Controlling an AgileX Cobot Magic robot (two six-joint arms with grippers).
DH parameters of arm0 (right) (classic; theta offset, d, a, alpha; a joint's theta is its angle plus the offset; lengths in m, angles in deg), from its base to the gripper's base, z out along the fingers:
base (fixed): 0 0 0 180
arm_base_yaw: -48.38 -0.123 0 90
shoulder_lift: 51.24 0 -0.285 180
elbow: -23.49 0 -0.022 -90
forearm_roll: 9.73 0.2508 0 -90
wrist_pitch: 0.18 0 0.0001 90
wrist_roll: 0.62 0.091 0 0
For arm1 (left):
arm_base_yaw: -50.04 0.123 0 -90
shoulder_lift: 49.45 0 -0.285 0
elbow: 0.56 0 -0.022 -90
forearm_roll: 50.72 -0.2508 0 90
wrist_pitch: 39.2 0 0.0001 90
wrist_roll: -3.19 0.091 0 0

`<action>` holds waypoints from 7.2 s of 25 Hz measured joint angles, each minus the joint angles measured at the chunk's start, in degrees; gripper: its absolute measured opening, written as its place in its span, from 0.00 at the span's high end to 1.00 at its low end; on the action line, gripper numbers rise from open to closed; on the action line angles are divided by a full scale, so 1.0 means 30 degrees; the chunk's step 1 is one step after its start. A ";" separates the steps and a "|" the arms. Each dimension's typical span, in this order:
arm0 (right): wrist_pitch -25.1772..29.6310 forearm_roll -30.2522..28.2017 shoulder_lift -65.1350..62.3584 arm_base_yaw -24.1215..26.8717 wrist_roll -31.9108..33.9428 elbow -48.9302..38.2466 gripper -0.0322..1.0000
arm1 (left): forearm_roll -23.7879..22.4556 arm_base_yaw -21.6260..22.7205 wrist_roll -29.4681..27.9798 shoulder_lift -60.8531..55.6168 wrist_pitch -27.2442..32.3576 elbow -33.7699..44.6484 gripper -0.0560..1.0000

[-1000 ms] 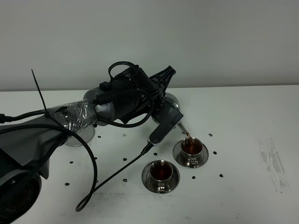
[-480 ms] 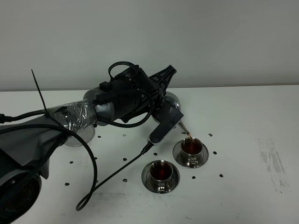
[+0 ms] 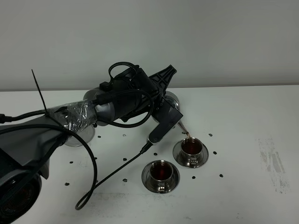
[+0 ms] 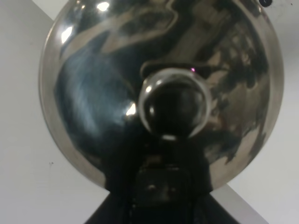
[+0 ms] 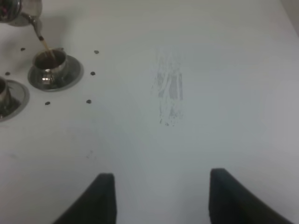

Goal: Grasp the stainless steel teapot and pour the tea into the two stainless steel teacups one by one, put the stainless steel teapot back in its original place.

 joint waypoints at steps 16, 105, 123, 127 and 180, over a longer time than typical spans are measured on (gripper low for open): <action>0.0000 0.0000 0.0000 0.0000 0.0000 0.0000 0.54 | 0.0287 0.0000 0.0000 0.0152 -0.0006 0.0000 0.73; 0.0000 0.0000 0.0000 0.0000 0.0000 0.0000 0.54 | 1.1963 0.8559 -2.2662 -0.6946 0.4368 0.8375 0.73; 0.0000 0.0000 0.0000 0.0000 0.0000 0.0000 0.54 | 1.2479 0.9561 -2.2662 -0.5127 0.1780 0.8396 0.73; 0.0000 0.0000 0.0000 0.0000 0.0000 0.0000 0.54 | 1.2497 0.9561 -2.2662 -0.4791 0.1739 0.8396 0.73; 0.0000 0.0000 0.0000 0.0000 0.0000 0.0000 0.54 | 1.2514 0.9747 -2.3177 -0.3883 0.0756 0.8396 0.65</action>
